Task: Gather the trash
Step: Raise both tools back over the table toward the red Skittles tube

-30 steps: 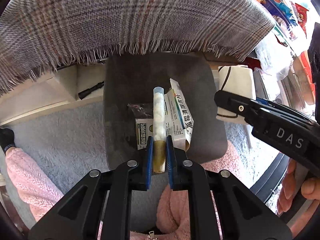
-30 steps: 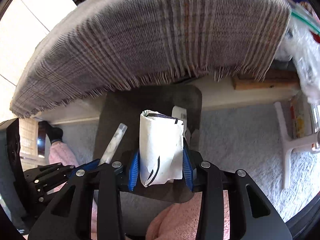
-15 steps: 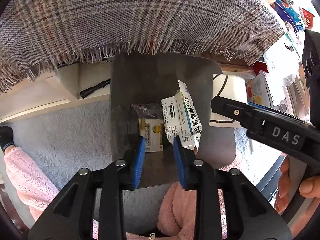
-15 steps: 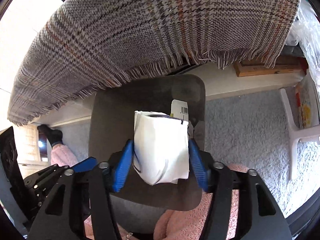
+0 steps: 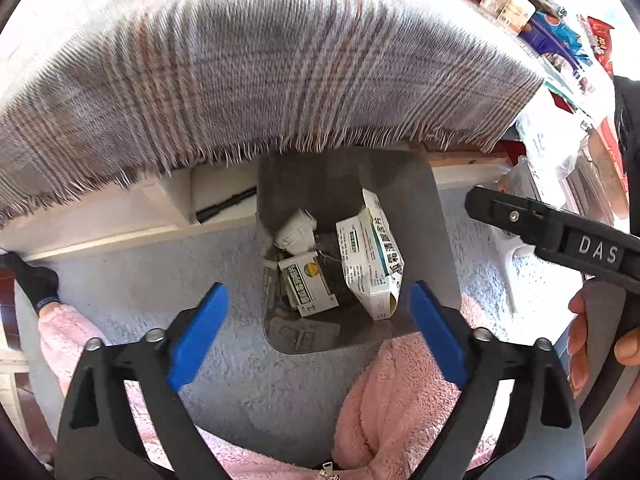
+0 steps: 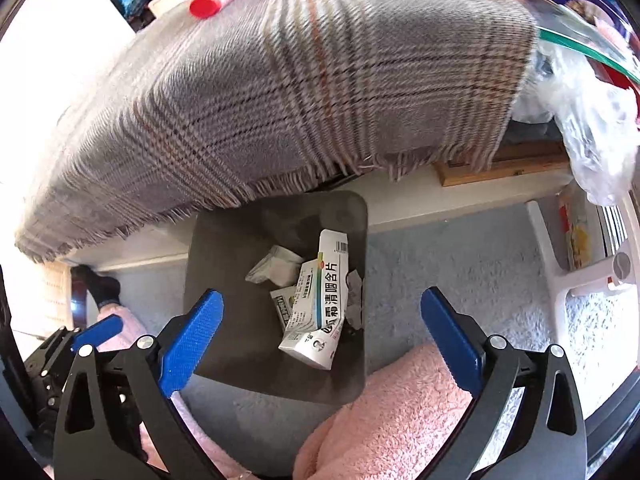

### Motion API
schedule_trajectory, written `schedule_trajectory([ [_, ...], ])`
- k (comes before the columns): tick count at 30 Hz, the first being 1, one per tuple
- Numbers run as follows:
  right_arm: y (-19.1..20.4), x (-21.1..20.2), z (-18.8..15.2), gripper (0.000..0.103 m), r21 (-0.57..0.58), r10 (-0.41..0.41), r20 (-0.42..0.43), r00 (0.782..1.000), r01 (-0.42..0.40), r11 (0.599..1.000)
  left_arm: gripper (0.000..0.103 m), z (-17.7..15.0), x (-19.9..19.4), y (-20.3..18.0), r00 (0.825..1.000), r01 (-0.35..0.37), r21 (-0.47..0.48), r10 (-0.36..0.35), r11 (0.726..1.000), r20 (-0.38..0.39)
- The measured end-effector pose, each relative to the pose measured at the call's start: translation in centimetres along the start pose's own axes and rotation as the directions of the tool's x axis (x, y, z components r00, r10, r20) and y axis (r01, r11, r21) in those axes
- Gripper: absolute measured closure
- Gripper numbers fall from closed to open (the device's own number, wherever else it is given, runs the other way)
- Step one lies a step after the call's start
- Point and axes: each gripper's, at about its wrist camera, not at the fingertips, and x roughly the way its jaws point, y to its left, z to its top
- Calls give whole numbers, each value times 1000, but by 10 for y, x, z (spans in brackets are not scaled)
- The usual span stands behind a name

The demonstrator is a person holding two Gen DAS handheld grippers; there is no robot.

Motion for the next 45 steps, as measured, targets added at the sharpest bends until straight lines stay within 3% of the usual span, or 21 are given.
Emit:
schedule_trajectory([
  [7, -18, -40, 18, 3, 46, 7, 85, 996, -11, 999, 9, 12, -38, 3, 997, -14, -9, 15, 1000, 76],
  [15, -15, -78, 71, 3, 21, 14, 191, 982, -18, 1000, 9, 57, -64, 0, 989, -13, 19, 10, 1000, 148],
  [21, -13, -79, 120, 3, 0, 6, 212, 977, -6, 1000, 8, 104, -67, 0, 985, -13, 9, 11, 1000, 170],
  [32, -24, -47, 203, 5, -22, -34, 204, 978, 39, 999, 9, 221, -46, -12, 978, -44, 26, 38, 999, 207],
  [34, -25, -38, 212, 11, -34, -33, 204, 978, 40, 999, 11, 238, -37, -14, 978, -43, 25, 37, 999, 207],
  [39, -28, -21, 235, 47, -43, -27, 195, 980, 36, 998, 27, 264, -14, -21, 980, -62, 38, 54, 997, 191],
  [41, -28, -15, 243, 52, -46, -13, 187, 982, 22, 999, 32, 272, -4, -22, 983, -68, 44, 59, 997, 176],
  [45, -27, -6, 259, 53, -47, -4, 191, 981, 14, 999, 37, 283, 12, -23, 985, -77, 46, 69, 996, 157],
])
